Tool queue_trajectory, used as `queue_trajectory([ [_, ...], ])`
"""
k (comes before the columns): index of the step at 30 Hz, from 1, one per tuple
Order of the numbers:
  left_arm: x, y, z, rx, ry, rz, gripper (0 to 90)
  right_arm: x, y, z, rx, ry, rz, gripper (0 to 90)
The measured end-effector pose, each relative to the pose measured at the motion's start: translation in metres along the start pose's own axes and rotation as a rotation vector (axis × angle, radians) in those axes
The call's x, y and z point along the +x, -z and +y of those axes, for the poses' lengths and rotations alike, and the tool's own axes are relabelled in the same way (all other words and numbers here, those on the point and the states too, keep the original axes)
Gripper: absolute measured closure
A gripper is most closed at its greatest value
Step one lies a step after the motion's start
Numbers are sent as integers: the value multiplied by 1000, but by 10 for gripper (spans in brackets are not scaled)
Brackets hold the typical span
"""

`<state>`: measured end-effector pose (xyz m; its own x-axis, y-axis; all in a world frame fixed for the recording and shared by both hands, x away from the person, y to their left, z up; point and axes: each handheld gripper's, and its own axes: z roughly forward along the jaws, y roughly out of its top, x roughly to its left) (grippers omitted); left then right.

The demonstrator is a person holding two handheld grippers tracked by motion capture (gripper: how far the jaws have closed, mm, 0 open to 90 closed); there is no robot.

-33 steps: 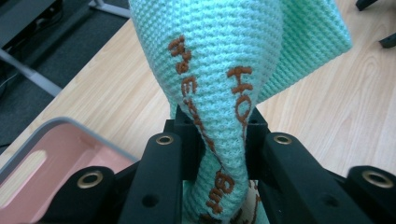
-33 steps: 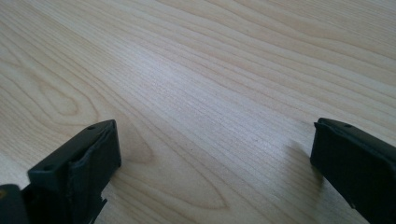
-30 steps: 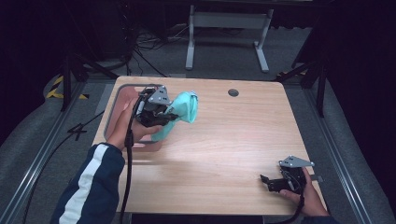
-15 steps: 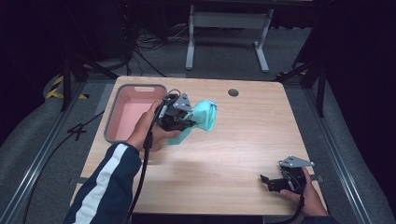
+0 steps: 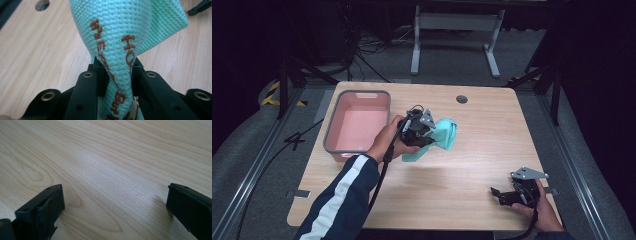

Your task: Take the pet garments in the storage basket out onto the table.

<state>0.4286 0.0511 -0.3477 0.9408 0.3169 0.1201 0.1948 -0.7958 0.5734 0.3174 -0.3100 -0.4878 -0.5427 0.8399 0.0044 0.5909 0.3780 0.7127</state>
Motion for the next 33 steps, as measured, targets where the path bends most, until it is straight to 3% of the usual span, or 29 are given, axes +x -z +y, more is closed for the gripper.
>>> queue_trajectory([
  [5,-1,-22,-3,36,19,-26,751,0,0,0,0,0,0,19],
  [19,-11,-69,-11,127,7,-83,715,0,0,0,0,1,1,19],
  [22,-13,-76,-13,132,37,-100,637,0,0,0,0,1,1,19],
  [24,-13,-77,-14,142,43,-100,491,0,0,0,0,1,1,19],
  [28,-14,-70,-14,102,52,-109,389,0,0,0,0,1,1,19],
  [33,-18,-57,-16,68,47,-83,292,0,0,0,0,1,1,19],
])
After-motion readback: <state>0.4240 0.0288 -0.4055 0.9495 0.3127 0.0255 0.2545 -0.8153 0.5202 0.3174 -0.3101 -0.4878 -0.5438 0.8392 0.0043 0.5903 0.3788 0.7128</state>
